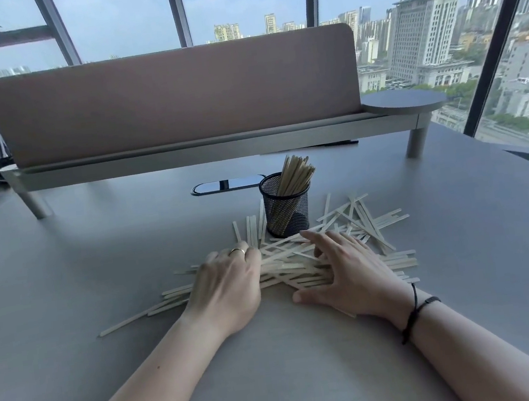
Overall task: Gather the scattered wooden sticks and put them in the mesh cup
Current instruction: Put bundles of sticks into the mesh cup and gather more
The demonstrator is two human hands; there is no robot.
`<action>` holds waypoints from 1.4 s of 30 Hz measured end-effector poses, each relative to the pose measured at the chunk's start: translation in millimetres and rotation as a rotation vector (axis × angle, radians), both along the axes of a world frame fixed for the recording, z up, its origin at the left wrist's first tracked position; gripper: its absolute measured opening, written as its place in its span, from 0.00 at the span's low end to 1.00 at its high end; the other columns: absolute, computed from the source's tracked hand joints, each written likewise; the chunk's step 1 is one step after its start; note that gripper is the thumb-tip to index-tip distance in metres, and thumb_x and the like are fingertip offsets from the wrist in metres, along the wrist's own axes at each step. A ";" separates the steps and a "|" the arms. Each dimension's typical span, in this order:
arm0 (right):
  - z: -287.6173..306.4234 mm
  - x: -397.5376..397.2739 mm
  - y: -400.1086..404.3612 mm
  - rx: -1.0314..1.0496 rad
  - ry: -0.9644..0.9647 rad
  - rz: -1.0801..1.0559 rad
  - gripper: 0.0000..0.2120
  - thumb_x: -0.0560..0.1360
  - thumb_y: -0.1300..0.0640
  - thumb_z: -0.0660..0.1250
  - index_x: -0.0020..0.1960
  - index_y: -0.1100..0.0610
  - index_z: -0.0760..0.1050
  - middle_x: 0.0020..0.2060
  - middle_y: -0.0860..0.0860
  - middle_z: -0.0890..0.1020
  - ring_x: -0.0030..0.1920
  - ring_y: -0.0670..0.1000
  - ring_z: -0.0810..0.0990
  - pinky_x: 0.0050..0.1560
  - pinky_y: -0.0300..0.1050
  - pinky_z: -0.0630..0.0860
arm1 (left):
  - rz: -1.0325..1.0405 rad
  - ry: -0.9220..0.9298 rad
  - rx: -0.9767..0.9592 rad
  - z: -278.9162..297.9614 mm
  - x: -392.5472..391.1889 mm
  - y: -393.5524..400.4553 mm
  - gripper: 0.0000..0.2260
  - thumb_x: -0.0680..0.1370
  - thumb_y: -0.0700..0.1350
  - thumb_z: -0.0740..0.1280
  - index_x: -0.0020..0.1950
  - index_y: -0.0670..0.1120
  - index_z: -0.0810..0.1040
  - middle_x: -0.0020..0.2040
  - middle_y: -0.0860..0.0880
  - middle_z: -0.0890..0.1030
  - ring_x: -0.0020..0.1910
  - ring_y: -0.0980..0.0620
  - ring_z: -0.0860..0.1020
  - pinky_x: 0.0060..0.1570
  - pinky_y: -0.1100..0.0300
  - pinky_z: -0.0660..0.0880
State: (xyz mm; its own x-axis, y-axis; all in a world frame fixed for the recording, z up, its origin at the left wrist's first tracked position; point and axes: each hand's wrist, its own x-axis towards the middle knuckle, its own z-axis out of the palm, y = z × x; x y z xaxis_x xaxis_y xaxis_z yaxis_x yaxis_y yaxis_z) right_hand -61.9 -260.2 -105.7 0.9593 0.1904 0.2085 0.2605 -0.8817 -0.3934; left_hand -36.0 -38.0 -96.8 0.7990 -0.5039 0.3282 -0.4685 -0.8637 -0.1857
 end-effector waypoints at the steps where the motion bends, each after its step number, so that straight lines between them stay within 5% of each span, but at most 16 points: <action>1: 0.0 0.1 -1.1 0.004 0.003 -0.005 0.51 0.60 0.23 0.68 0.77 0.42 0.56 0.64 0.42 0.72 0.67 0.47 0.68 0.68 0.43 0.63 | 0.007 0.002 -0.016 3.0 0.4 1.9 0.06 0.68 0.36 0.60 0.37 0.46 0.71 0.33 0.45 0.75 0.27 0.40 0.76 0.29 0.56 0.61; 5: 0.6 1.2 -2.8 0.016 -0.001 -0.006 0.50 0.61 0.25 0.69 0.77 0.42 0.58 0.63 0.42 0.73 0.66 0.47 0.70 0.66 0.42 0.65 | 0.047 -0.019 -0.134 4.8 5.7 15.3 0.09 0.69 0.38 0.66 0.37 0.47 0.66 0.35 0.46 0.75 0.26 0.38 0.76 0.26 0.58 0.58; 8: 0.5 2.2 -5.4 0.029 -0.009 -0.013 0.48 0.61 0.25 0.70 0.75 0.42 0.61 0.60 0.41 0.74 0.63 0.46 0.72 0.62 0.41 0.66 | 0.043 -0.034 -0.275 7.3 7.2 22.9 0.08 0.73 0.41 0.61 0.39 0.49 0.62 0.38 0.46 0.75 0.29 0.36 0.76 0.26 0.57 0.62; 15: -2.4 2.5 -4.9 0.049 -0.023 -0.008 0.42 0.61 0.25 0.67 0.71 0.39 0.66 0.56 0.37 0.72 0.60 0.43 0.72 0.59 0.40 0.67 | 0.072 0.074 -0.867 19.8 4.9 29.3 0.12 0.77 0.39 0.61 0.35 0.47 0.63 0.29 0.51 0.68 0.31 0.42 0.67 0.31 0.51 0.66; 26: -2.3 2.2 -4.2 0.076 -0.070 -0.056 0.41 0.63 0.26 0.68 0.73 0.40 0.65 0.55 0.37 0.73 0.58 0.42 0.73 0.57 0.39 0.68 | -0.053 0.269 -1.084 25.0 -5.6 17.2 0.11 0.76 0.36 0.67 0.37 0.42 0.66 0.27 0.53 0.65 0.27 0.55 0.63 0.28 0.62 0.62; 30: -2.1 1.4 -5.5 0.073 -0.059 -0.049 0.43 0.63 0.25 0.68 0.73 0.40 0.64 0.56 0.36 0.72 0.59 0.42 0.73 0.59 0.41 0.70 | -0.067 0.372 -1.222 21.2 -5.1 17.2 0.13 0.71 0.54 0.76 0.49 0.52 0.77 0.29 0.60 0.72 0.30 0.60 0.71 0.34 0.65 0.70; 34: -0.5 0.6 -6.7 0.061 -0.033 -0.039 0.43 0.62 0.25 0.68 0.73 0.40 0.65 0.56 0.36 0.71 0.60 0.41 0.72 0.60 0.41 0.70 | -0.135 0.510 -1.340 22.8 -7.2 13.6 0.26 0.68 0.53 0.80 0.62 0.55 0.75 0.36 0.60 0.75 0.35 0.61 0.75 0.38 0.48 0.73; 36: -0.2 0.3 -7.0 0.055 -0.030 -0.036 0.43 0.62 0.24 0.68 0.72 0.40 0.65 0.55 0.36 0.70 0.59 0.41 0.72 0.58 0.40 0.69 | -0.176 0.586 -1.376 23.0 -7.9 12.1 0.32 0.65 0.51 0.80 0.66 0.57 0.72 0.45 0.57 0.73 0.38 0.60 0.75 0.26 0.60 0.73; 38: -0.3 0.3 -7.6 0.053 -0.031 -0.037 0.43 0.62 0.24 0.68 0.72 0.40 0.66 0.55 0.36 0.70 0.59 0.41 0.72 0.58 0.39 0.68 | -0.225 0.659 -1.450 23.4 -9.3 11.5 0.38 0.65 0.47 0.80 0.72 0.60 0.69 0.50 0.52 0.73 0.39 0.59 0.74 0.28 0.72 0.70; 42: 1.7 0.1 -7.3 0.050 -0.041 -0.029 0.42 0.62 0.24 0.68 0.72 0.39 0.66 0.54 0.34 0.69 0.57 0.39 0.70 0.56 0.38 0.66 | -0.309 0.752 -1.540 26.5 -12.3 11.8 0.37 0.65 0.56 0.77 0.72 0.65 0.68 0.46 0.49 0.76 0.29 0.60 0.70 0.25 0.66 0.64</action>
